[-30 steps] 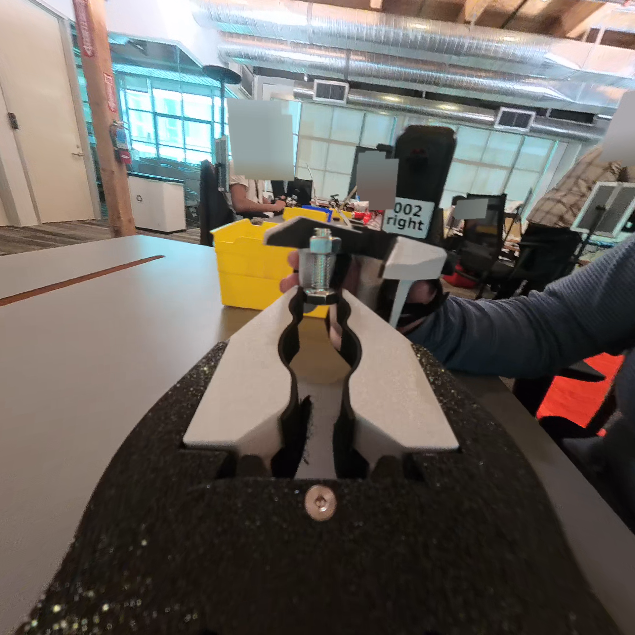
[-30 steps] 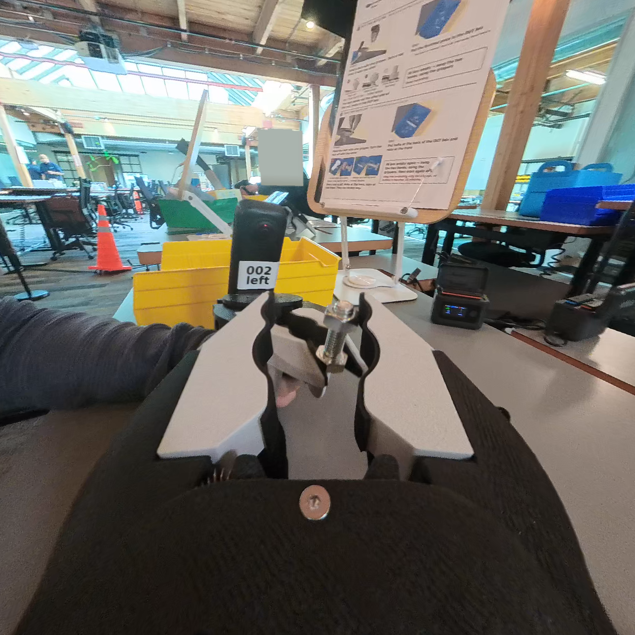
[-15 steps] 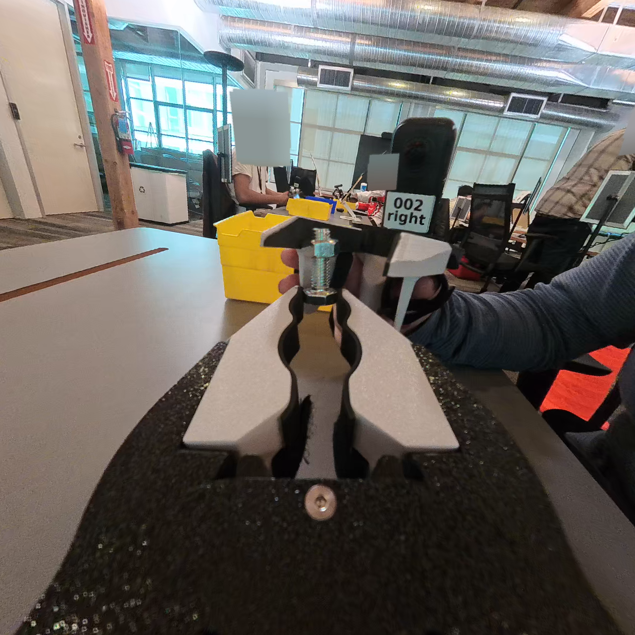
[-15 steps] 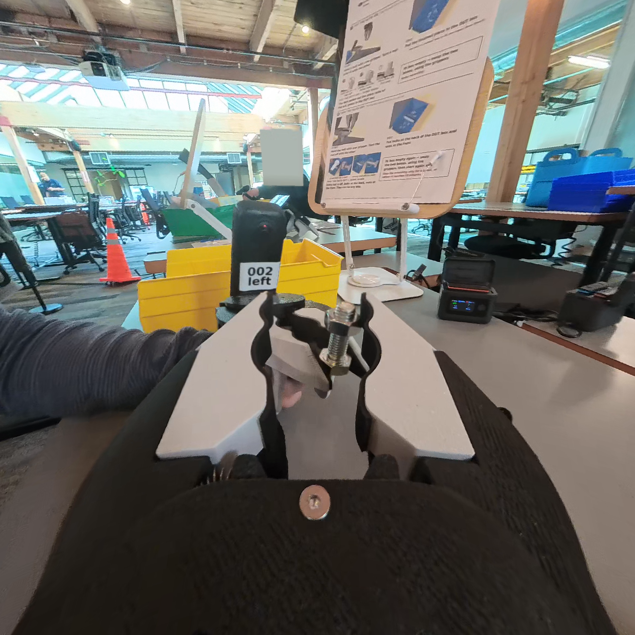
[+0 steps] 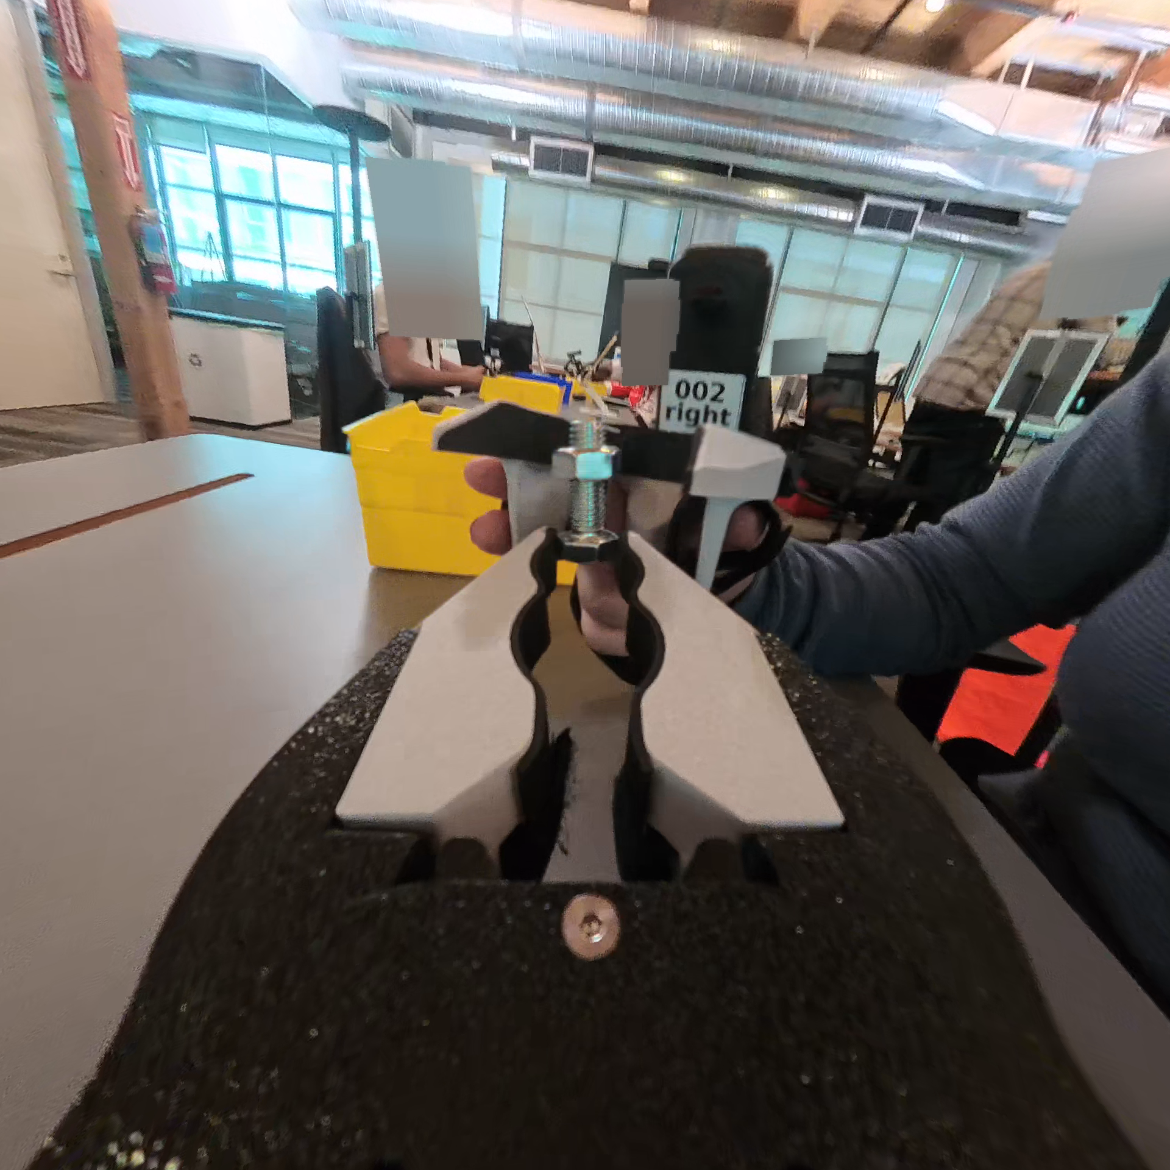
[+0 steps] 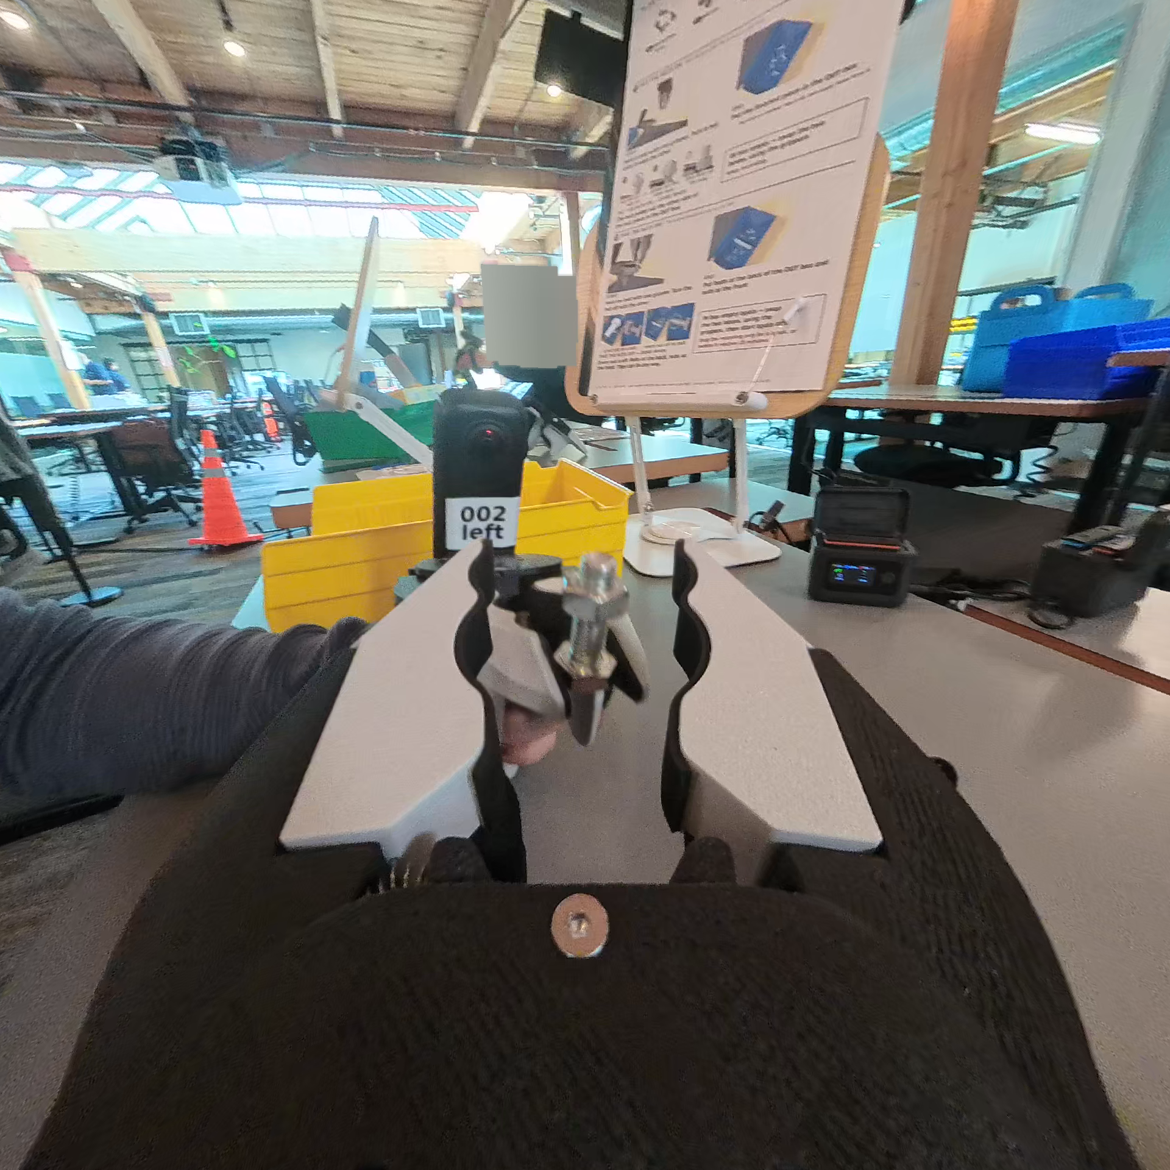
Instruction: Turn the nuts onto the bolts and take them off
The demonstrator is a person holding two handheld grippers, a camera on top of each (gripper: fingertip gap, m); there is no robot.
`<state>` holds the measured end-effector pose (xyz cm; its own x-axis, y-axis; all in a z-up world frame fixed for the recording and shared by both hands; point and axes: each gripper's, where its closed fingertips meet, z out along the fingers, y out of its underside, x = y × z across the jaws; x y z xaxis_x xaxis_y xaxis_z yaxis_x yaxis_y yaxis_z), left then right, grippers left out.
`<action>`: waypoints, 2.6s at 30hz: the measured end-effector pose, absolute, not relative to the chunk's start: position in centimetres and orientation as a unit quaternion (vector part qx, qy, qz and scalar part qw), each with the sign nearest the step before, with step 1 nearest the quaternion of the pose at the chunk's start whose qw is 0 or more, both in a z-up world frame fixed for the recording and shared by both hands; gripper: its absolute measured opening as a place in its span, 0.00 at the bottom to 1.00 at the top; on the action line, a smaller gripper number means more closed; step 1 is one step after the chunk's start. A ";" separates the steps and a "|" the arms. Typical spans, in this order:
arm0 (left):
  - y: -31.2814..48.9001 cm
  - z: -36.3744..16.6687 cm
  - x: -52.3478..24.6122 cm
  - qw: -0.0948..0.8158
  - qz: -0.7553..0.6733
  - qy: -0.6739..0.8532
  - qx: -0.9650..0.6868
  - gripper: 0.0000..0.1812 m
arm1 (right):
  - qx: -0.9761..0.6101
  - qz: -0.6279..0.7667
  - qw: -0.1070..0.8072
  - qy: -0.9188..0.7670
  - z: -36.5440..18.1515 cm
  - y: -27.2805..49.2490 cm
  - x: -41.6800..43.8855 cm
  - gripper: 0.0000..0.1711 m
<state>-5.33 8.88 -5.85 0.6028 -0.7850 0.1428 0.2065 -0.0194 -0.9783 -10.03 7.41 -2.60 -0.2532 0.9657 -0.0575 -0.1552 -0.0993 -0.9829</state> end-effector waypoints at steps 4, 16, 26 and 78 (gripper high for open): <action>9.6 -6.0 -6.4 0.672 -0.353 0.213 -0.615 0.09 | -0.403 0.613 0.449 -0.510 -2.8 6.7 -10.1 0.33; 9.2 -6.2 -5.5 0.656 -0.365 0.231 -0.619 0.09 | -0.408 0.629 0.435 -0.498 -2.7 7.0 -10.0 0.33; 10.5 -5.2 -9.9 0.702 -0.327 0.136 -0.618 0.09 | -0.424 0.640 0.429 -0.476 -2.6 8.3 -9.8 0.31; 9.6 -5.8 -7.1 0.652 -0.398 0.183 -0.619 0.09 | -0.448 0.614 0.434 -0.484 -4.1 8.4 -10.7 0.31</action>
